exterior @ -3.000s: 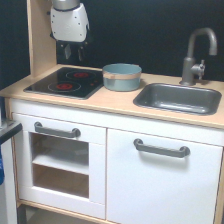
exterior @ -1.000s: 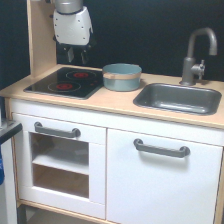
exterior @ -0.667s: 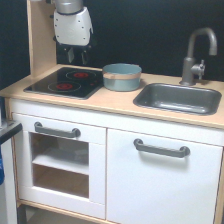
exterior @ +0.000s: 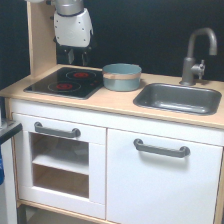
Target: Place the pot in the sink
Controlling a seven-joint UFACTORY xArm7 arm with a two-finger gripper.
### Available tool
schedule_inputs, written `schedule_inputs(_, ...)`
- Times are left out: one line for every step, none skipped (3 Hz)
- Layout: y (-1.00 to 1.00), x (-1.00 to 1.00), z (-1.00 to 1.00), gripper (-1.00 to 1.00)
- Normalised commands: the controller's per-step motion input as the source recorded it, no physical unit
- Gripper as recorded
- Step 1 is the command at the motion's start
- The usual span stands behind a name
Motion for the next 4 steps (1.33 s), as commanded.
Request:
schedule_inputs(-0.05,0.05,-0.05,1.00)
schedule_inputs(-0.03,0.01,-0.06,1.00)
schedule_inputs(-0.02,0.00,-0.02,1.00)
schedule_inputs(-0.01,0.01,-0.04,1.00)
